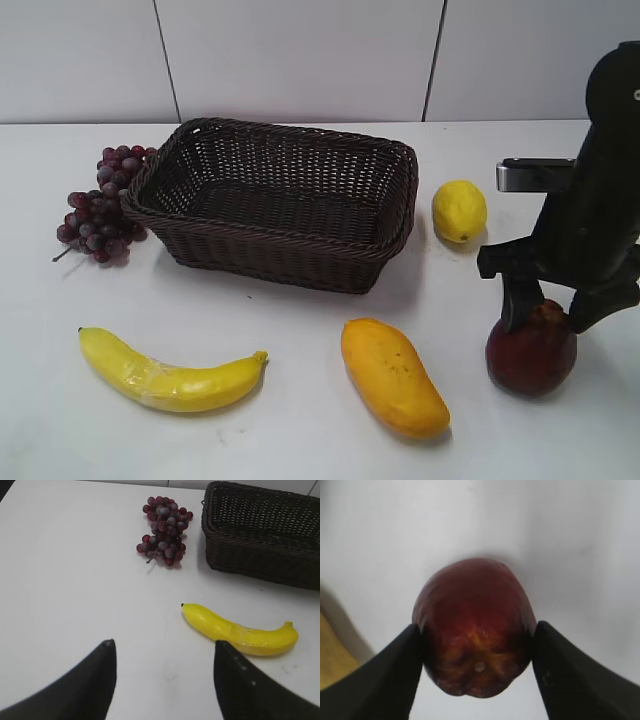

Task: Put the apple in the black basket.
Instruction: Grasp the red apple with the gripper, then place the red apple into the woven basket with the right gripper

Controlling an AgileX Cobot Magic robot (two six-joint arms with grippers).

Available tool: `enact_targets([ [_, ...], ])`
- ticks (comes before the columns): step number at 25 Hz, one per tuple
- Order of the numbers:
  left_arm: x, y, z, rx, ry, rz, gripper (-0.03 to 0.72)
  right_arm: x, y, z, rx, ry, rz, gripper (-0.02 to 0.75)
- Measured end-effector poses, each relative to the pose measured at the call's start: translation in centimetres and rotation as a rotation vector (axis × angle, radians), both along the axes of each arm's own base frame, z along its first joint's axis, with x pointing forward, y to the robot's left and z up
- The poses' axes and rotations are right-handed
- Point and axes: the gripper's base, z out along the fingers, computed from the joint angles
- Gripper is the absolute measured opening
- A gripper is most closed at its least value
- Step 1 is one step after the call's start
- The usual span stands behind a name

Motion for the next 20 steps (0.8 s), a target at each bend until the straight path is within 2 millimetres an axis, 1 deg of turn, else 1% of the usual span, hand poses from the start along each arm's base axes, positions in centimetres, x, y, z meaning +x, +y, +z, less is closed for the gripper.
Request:
enact_targets([
  [6,0.0,0.0,0.0,0.0,0.0,0.0,0.462,-0.1,0.0,0.7,0.01,-0.021,-0.002,0.489],
  [8,0.0,0.0,0.0,0.0,0.0,0.0,0.462,0.1,0.1,1.8,0.019,-0.046,-0.002,0.489],
  [13,0.0,0.0,0.0,0.0,0.0,0.0,0.462,1.7,0.7,7.5,0.058,-0.159,0.025,0.489],
  [16,0.0,0.0,0.0,0.0,0.0,0.0,0.462,3.2,1.3,11.4,0.084,-0.24,0.052,0.489],
  [19,0.0,0.0,0.0,0.0,0.0,0.0,0.462,4.5,2.5,15.2,0.12,-0.342,0.082,0.489],
  [20,0.0,0.0,0.0,0.0,0.0,0.0,0.462,4.9,3.2,16.0,0.128,-0.363,0.101,0.489],
])
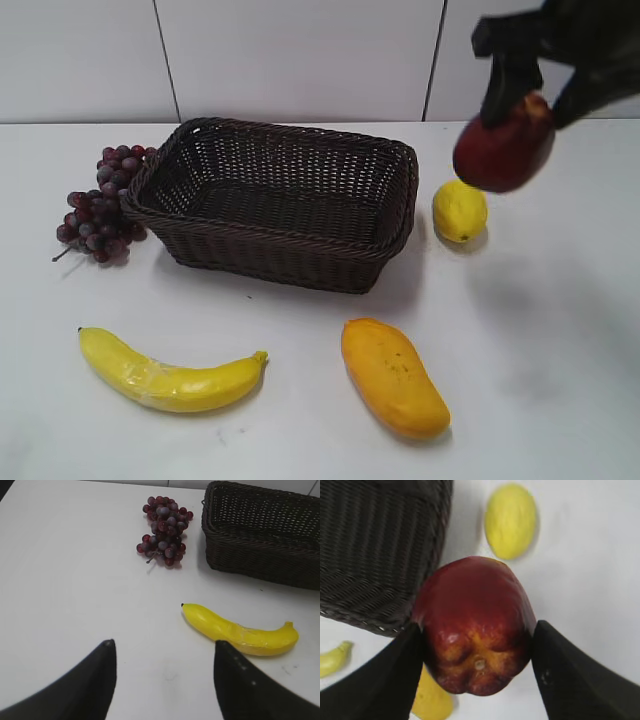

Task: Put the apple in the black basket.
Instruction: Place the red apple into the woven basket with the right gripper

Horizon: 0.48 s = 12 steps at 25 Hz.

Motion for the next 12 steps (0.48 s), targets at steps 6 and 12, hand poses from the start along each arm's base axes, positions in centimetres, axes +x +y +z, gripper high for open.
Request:
enact_targets([
  [6,0.0,0.0,0.0,0.0,0.0,0.0,0.462,3.8,6.0,0.9,0.014,-0.047,0.121,0.489],
  [12,0.0,0.0,0.0,0.0,0.0,0.0,0.462,7.2,12.7,-2.9,0.0,-0.067,0.261,0.488],
])
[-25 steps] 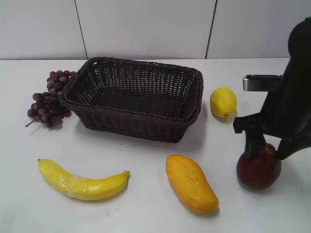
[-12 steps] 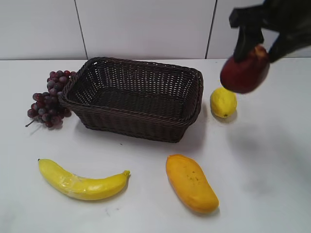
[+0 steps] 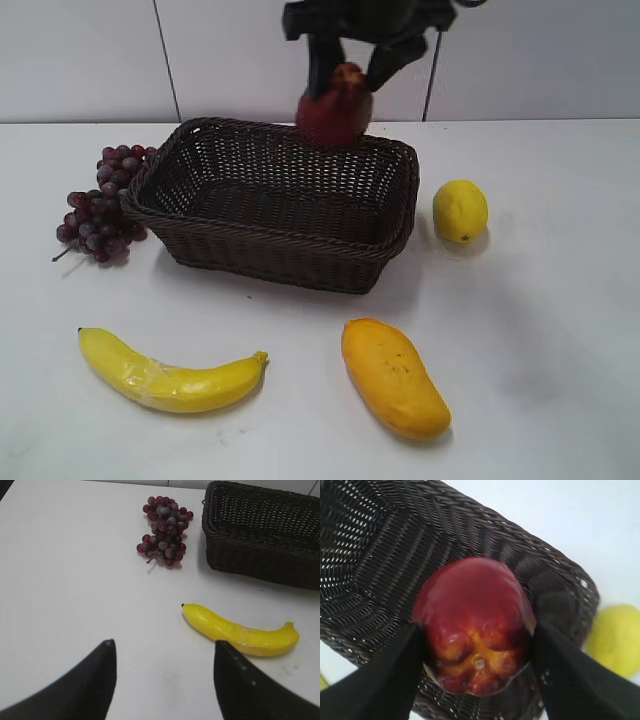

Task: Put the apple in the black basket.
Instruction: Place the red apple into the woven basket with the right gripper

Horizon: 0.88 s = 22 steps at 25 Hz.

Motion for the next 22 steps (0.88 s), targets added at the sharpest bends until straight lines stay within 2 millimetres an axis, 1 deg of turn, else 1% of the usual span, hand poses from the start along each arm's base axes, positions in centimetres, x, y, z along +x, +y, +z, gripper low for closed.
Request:
enact_targets([
  [2,0.0,0.0,0.0,0.0,0.0,0.0,0.462,0.7,2.2,-2.5,-0.028,0.008,0.064,0.488],
  [4,0.0,0.0,0.0,0.0,0.0,0.0,0.462,1.3,3.7,-5.0,-0.077,0.022,0.11,0.488],
  [5,0.0,0.0,0.0,0.0,0.0,0.0,0.462,1.5,4.3,-6.7,-0.112,0.032,0.133,0.488],
  [6,0.0,0.0,0.0,0.0,0.0,0.0,0.462,1.8,4.7,-8.4,-0.138,0.051,0.145,0.488],
  [9,0.0,0.0,0.0,0.0,0.0,0.0,0.462,2.2,5.3,-12.2,-0.174,0.108,0.162,0.488],
  [10,0.0,0.0,0.0,0.0,0.0,0.0,0.462,2.3,5.4,-12.3,-0.167,0.101,0.165,0.488],
  [16,0.0,0.0,0.0,0.0,0.0,0.0,0.462,2.4,5.6,-11.5,-0.153,0.086,0.179,0.486],
  [17,0.0,0.0,0.0,0.0,0.0,0.0,0.462,2.4,5.7,-11.1,-0.138,0.08,0.179,0.498],
  [18,0.0,0.0,0.0,0.0,0.0,0.0,0.462,2.5,5.8,-10.7,-0.121,0.072,0.178,0.531],
  [19,0.0,0.0,0.0,0.0,0.0,0.0,0.462,2.5,6.0,-10.2,-0.098,0.065,0.179,0.588],
  [20,0.0,0.0,0.0,0.0,0.0,0.0,0.462,2.5,6.2,-9.7,-0.073,0.06,0.179,0.625],
  [22,0.0,0.0,0.0,0.0,0.0,0.0,0.462,2.5,6.5,-8.6,-0.029,0.044,0.181,0.637],
])
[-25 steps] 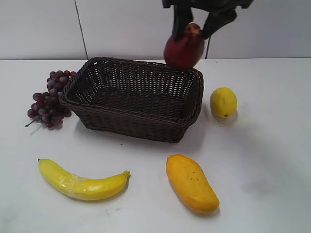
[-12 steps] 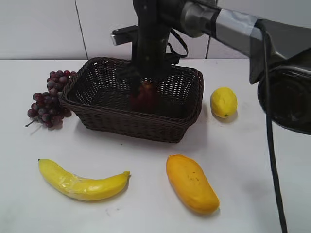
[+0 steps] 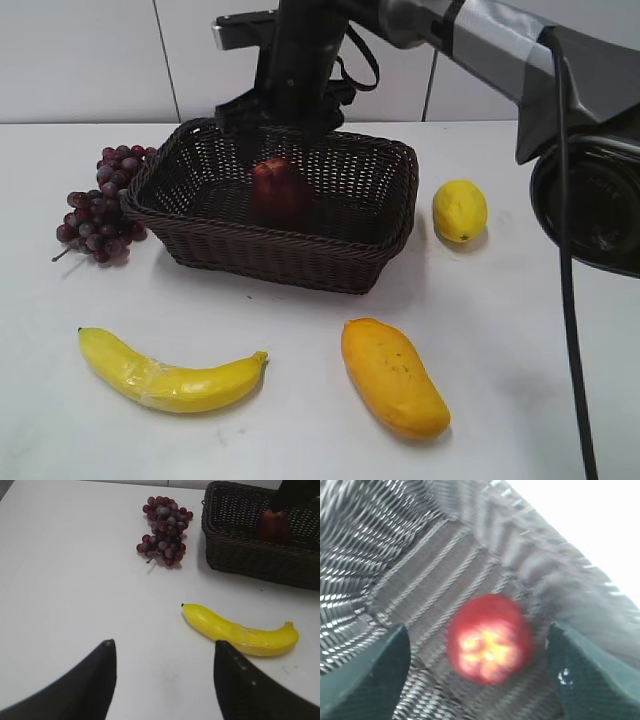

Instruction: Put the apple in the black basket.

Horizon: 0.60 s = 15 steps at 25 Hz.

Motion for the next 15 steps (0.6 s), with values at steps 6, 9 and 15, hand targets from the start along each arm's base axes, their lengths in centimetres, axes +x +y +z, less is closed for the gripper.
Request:
enact_targets([
  [6,0.0,0.0,0.0,0.0,0.0,0.0,0.462,0.1,-0.9,3.2,-0.006,-0.087,-0.008,0.629],
  [9,0.0,0.0,0.0,0.0,0.0,0.0,0.462,0.0,-2.0,5.9,-0.001,-0.145,-0.003,0.619],
  [15,0.0,0.0,0.0,0.0,0.0,0.0,0.462,1.8,-8.7,7.8,-0.029,-0.131,-0.111,0.594],
])
